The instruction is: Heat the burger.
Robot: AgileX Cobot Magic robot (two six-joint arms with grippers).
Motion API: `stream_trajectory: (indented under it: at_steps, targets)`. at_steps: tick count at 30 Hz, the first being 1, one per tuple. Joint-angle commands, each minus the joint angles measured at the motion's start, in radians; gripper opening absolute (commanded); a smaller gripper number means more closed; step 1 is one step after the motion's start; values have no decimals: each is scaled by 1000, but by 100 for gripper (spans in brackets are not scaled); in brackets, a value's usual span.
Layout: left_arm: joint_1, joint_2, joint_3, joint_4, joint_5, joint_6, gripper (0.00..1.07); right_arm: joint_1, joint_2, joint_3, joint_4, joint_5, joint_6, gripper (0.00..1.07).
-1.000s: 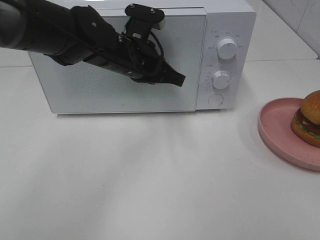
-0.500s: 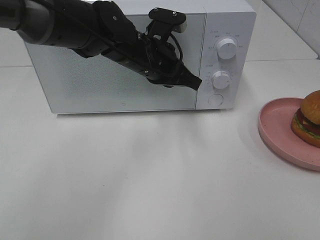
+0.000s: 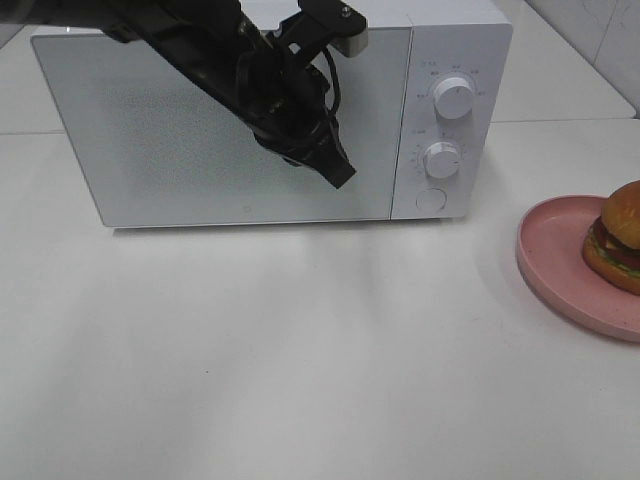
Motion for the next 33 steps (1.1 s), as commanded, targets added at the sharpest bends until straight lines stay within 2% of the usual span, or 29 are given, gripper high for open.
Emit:
stream_trajectory:
  at_steps: [1, 2, 3, 4, 5, 6, 7, 8, 9, 10, 11, 17, 22, 24, 25, 26, 27, 28, 29, 30, 31, 32, 33]
  targets:
    - [-1, -69, -7, 79, 152, -134, 0, -5, -22, 3, -2, -13, -11, 67]
    - [-1, -69, -7, 79, 152, -134, 0, -5, -22, 3, -2, -13, -11, 67]
    - [2, -96, -7, 151, 208, -228, 0, -5, -22, 3, -2, -13, -11, 67]
    - [2, -96, -7, 151, 208, -228, 0, -5, -22, 3, -2, -13, -11, 67]
    - [4, -115, -7, 186, 243, -280, 0, -5, -22, 3, -2, -13, -11, 67]
    - [7, -142, -7, 252, 309, -368, 0, -5, -22, 3, -2, -13, -11, 67]
    - [7, -142, -7, 252, 309, -368, 0, -5, -22, 3, -2, -13, -11, 67]
    - [7, -167, -7, 316, 383, -447, 0, -5, -22, 3, -2, -13, -11, 67]
    - [7, -180, -7, 348, 420, -480, 0, -5, -22, 3, -2, -13, -11, 67]
    - [7, -180, -7, 348, 420, -480, 0, -5, -22, 3, -2, -13, -11, 67]
    - [7, -198, -7, 387, 478, -524, 0, -5, -22, 3, -2, -13, -11, 67]
    - [17, -227, 6, 402, 573, -566, 0, -5, -22, 3, -2, -13, -11, 67]
    - [84, -268, 42, 343, 627, -584, 0, -5, -22, 3, -2, -13, -11, 67]
    - [168, -307, 82, 301, 627, -584, 0, -5, -22, 3, -2, -13, -11, 67]
    - [168, -307, 82, 301, 627, -584, 0, -5, -22, 3, -2, -13, -11, 67]
    - [227, -340, 120, 281, 627, -584, 0, -5, -22, 3, -2, -13, -11, 67]
    - [227, -340, 120, 281, 627, -584, 0, -5, -22, 3, -2, -13, -11, 67]
    - [261, -361, 143, 279, 627, -584, 0, -5, -22, 3, -2, -13, -11, 67]
    - [324, -401, 190, 281, 627, -584, 0, -5, -22, 3, -2, -13, -11, 67]
    - [324, -401, 190, 281, 627, -584, 0, -5, -22, 3, -2, -13, -11, 67]
    - [394, -451, 244, 281, 627, -598, 0, -5, -22, 3, -2, -13, -11, 67]
    - [394, -451, 244, 281, 627, -598, 0, -5, -22, 3, -2, -13, -11, 67]
    - [449, -498, 288, 280, 626, -644, 0, -5, -22, 3, -2, -13, -11, 67]
